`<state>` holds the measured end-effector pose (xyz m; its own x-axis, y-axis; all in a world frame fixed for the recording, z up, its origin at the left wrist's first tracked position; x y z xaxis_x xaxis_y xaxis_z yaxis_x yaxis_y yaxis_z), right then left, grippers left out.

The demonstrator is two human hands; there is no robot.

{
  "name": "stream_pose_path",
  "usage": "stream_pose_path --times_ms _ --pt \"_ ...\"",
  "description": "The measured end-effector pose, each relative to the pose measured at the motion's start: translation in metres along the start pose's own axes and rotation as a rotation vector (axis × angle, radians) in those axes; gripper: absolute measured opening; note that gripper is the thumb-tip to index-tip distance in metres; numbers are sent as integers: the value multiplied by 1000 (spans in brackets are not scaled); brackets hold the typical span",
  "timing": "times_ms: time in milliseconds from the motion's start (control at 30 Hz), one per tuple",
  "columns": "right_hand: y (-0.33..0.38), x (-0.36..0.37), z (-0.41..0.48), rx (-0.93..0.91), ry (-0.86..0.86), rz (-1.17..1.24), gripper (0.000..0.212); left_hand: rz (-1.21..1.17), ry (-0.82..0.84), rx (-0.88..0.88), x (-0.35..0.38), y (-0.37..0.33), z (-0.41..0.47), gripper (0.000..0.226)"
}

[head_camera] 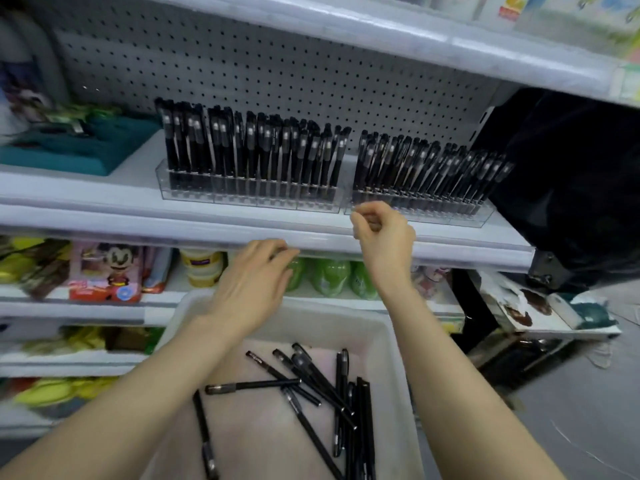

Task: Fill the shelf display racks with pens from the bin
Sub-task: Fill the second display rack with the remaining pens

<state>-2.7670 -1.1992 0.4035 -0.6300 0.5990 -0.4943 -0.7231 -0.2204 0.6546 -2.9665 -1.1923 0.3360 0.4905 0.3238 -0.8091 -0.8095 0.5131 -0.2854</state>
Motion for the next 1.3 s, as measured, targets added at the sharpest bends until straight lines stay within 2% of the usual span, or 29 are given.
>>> stream_pose_path --times_ms 133,267,367,533,700,900,1000,1067,1133,1233,1300 --pt "1 21 -75 4 154 -25 6 -9 34 -61 17 17 -44 33" --pt "-16 40 -133 78 394 -163 7 -7 69 -53 35 25 -66 43" --pt "-33 48 -156 121 560 -280 3 -11 35 -49 38 28 -70 44" --pt "-48 52 -171 191 730 -394 14 -30 -5 -51 35 23 -71 43" --pt "-55 61 -172 271 752 -338 13 -6 30 -72 35 23 -72 45" --pt "-53 56 -164 273 791 -262 9 5 28 -69 33 22 -72 48" --pt "-41 39 -149 337 784 -34 14 13 37 -54 33 20 -71 53" --pt "-28 22 -134 371 747 164 15 17 26 -55 34 20 -70 53" --pt "-14 1 -114 333 684 258 16 15 6 -51 35 21 -68 46" --pt "-3 -30 -75 244 558 276 21 46 29 -77 35 21 -63 40" --pt "-3 -46 -48 209 452 279 14 120 81 -73 32 17 -54 40"
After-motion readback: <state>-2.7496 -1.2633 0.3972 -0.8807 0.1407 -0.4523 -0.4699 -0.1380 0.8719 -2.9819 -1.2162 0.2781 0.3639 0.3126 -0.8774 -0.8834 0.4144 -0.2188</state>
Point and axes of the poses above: each hand's wrist, its own z-axis towards the middle knuckle, its own x-axis out of the palm, y = z × x, the point moved 3 cm from there along z, towards the middle knuckle, and after that the axes turned 9 degrees about -x, right-handed, at the moved point
